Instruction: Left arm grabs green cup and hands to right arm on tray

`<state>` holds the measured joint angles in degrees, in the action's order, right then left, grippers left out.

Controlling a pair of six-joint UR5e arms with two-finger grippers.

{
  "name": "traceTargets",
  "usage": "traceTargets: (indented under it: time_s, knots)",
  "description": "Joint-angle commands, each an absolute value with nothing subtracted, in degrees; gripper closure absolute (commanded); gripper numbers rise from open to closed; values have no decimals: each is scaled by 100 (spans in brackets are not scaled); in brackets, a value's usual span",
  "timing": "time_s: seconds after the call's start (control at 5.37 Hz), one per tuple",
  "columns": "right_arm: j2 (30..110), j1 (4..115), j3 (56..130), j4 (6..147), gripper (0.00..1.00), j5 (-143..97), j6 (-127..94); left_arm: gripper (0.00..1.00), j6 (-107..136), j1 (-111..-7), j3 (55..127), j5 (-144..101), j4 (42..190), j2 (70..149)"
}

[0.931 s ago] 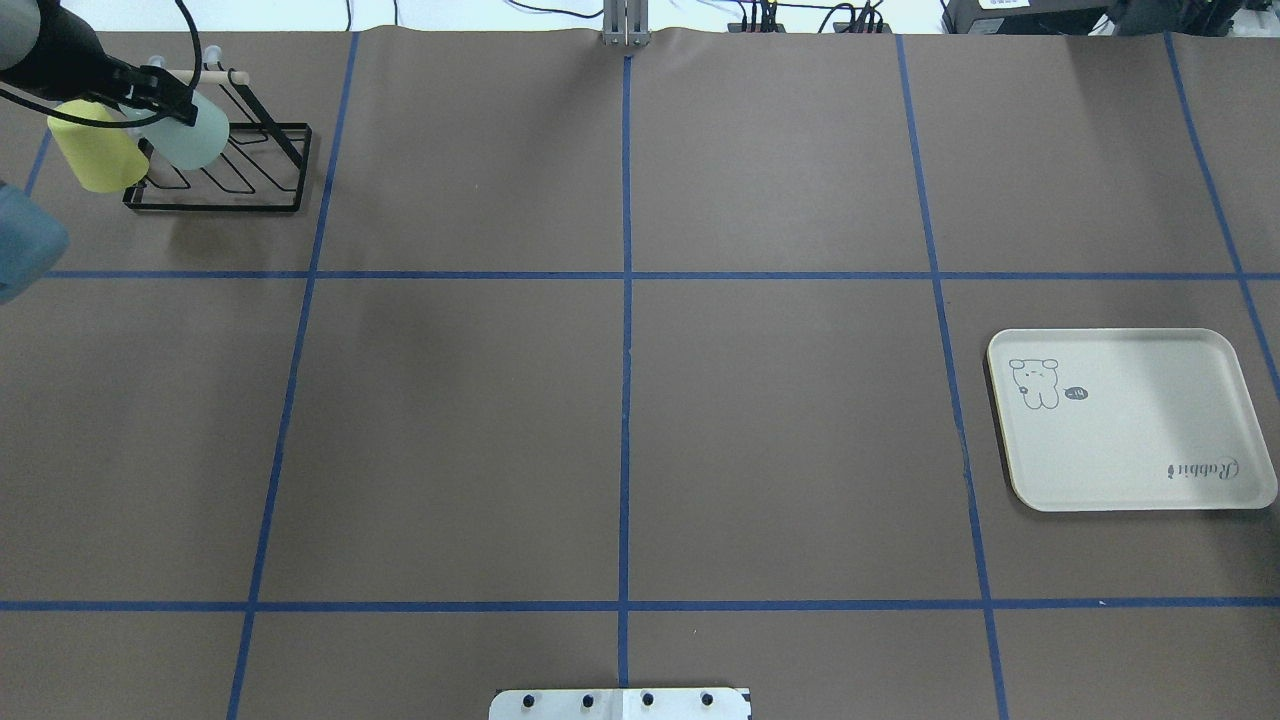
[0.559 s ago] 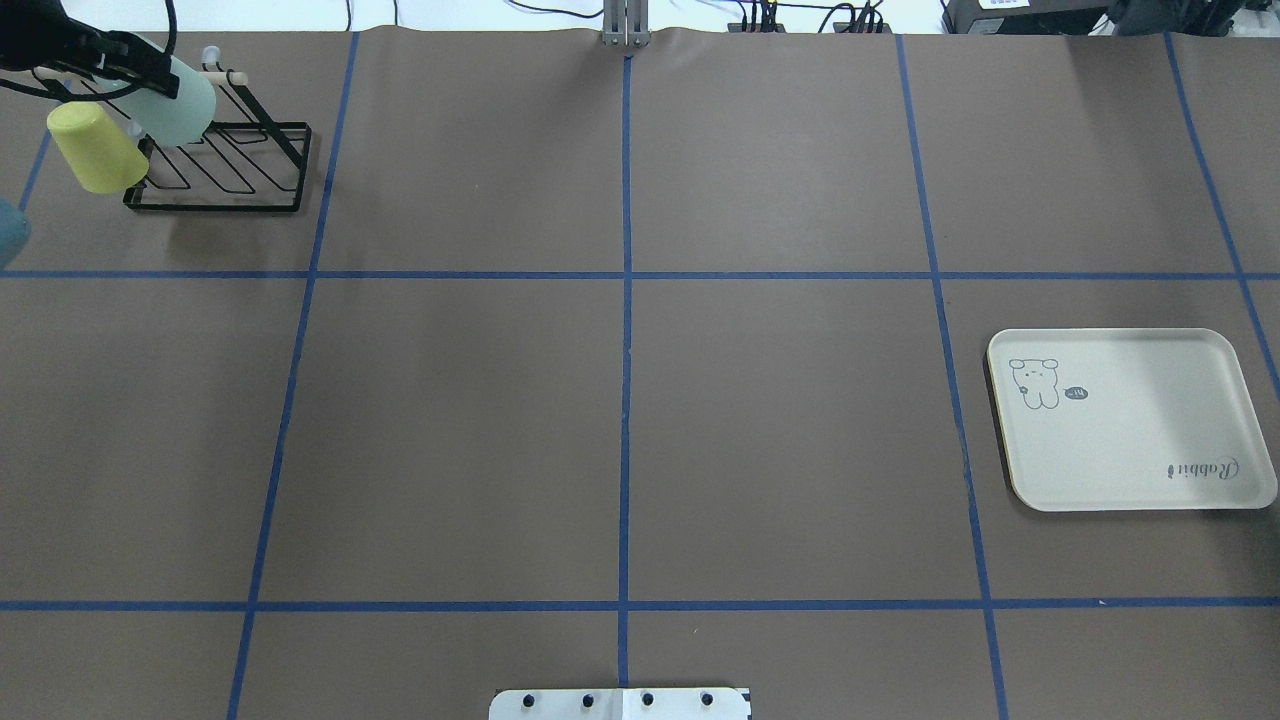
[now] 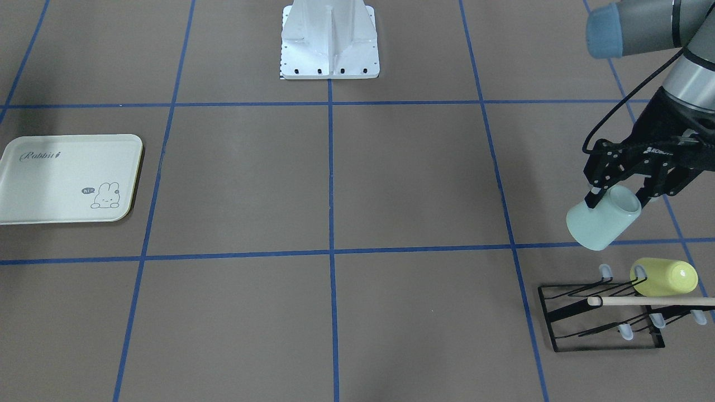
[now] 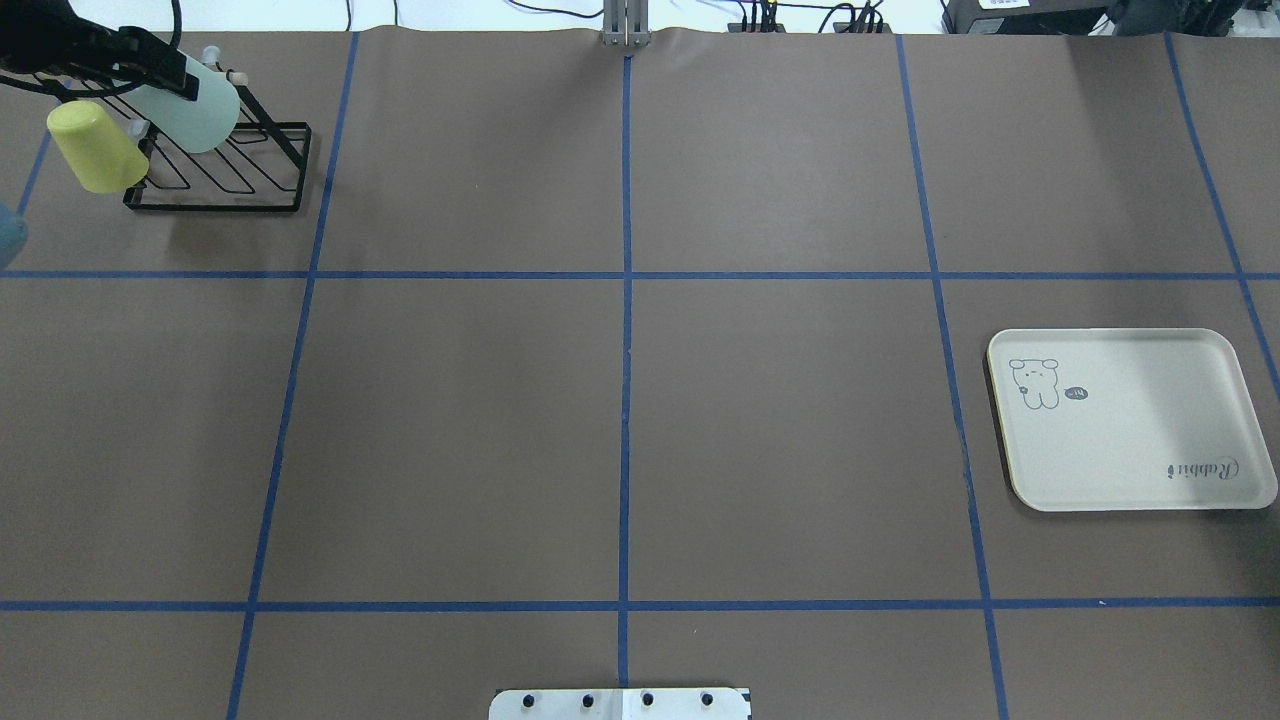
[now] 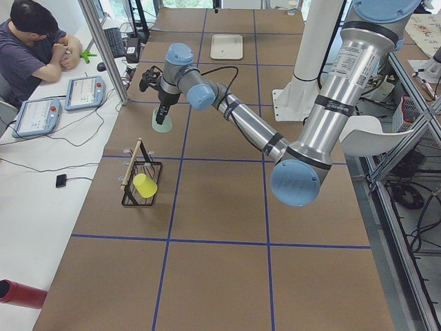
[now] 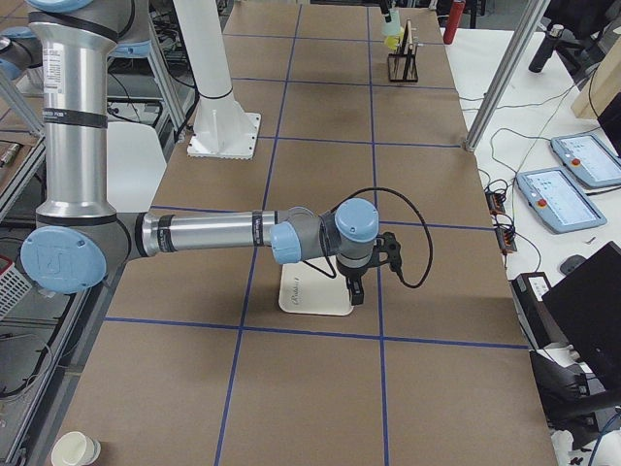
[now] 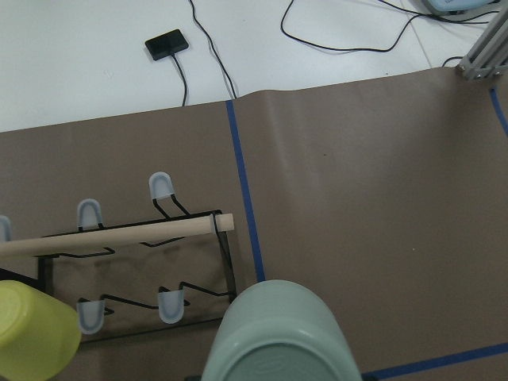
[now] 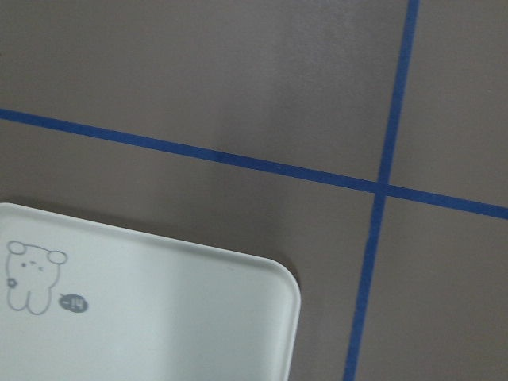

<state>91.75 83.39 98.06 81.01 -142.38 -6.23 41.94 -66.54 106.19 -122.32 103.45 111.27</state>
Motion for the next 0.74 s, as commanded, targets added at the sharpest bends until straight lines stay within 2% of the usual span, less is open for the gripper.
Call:
traceTargets:
  time_s: [0.0,0.56]
  knots:
    - [8834,8228,9844,7441,0,-14449,-2118,85,5904,-6618,10565,-12489,11297,11118]
    - [8414,7491,9844,4290,0,-14397,-6594,85,8586,-6085,10652,-12481,13019,11153]
